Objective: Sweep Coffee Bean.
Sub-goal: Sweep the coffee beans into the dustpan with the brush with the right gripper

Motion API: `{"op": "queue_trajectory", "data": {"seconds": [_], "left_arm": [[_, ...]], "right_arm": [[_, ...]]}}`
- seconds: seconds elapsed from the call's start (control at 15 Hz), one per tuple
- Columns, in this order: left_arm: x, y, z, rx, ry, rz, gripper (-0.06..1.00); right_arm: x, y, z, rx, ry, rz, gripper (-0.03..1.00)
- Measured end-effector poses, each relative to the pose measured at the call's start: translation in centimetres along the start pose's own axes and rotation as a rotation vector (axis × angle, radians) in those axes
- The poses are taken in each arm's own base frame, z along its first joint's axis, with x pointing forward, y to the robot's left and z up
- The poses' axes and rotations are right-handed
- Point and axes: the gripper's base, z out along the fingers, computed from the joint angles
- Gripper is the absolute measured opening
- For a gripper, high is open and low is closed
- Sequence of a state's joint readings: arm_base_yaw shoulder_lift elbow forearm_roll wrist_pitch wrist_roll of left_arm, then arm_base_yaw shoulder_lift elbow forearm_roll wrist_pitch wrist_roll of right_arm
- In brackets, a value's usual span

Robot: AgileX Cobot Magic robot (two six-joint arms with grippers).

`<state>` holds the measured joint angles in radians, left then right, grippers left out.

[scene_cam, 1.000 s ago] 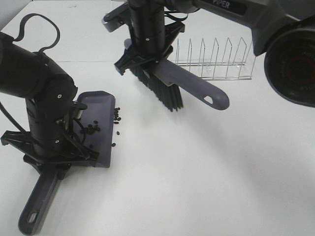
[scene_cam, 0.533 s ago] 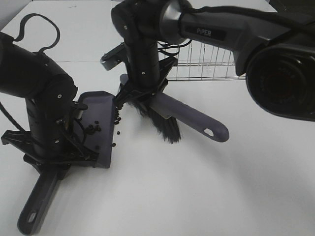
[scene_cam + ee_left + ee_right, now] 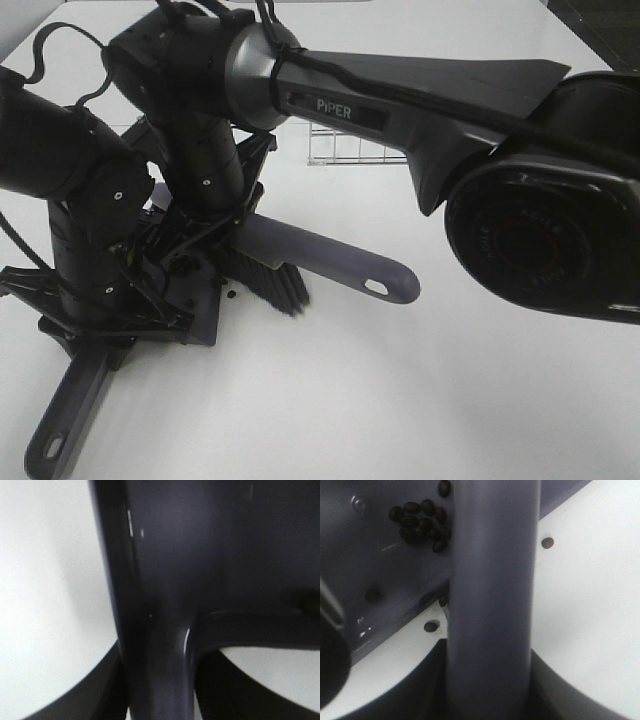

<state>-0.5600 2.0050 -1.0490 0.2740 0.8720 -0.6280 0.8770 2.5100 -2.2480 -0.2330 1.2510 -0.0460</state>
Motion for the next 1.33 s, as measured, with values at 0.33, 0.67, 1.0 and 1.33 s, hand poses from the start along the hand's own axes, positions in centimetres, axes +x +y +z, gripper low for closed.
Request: {"op": "queue_trajectory", "data": {"seconds": [0.33, 0.67, 1.0, 1.33], "left_arm": [[-0.1, -0.1, 0.0, 0.009, -0.012, 0.004, 0.37], [-0.2, -0.1, -0.2, 0.004, -0.007, 0.004, 0.37], [-0.8, -0.2, -1.0, -0.007, -0.003, 0.033, 0.37], [-0.8, -0.1, -1.0, -0.010, 0.000, 0.042, 0.37]], "right_arm": [[0.6, -7.4, -5.2, 0.066, -0.133, 0.163, 0.30], [4.7, -11.6, 0.6, 0.038, 0.069, 0.250, 0.30], [4.3, -8.5, 3.0, -0.067, 0.103, 0.212, 0.30], [2.8, -3.3, 2.4, -0.094, 0.089, 0.087, 0.30]]}}
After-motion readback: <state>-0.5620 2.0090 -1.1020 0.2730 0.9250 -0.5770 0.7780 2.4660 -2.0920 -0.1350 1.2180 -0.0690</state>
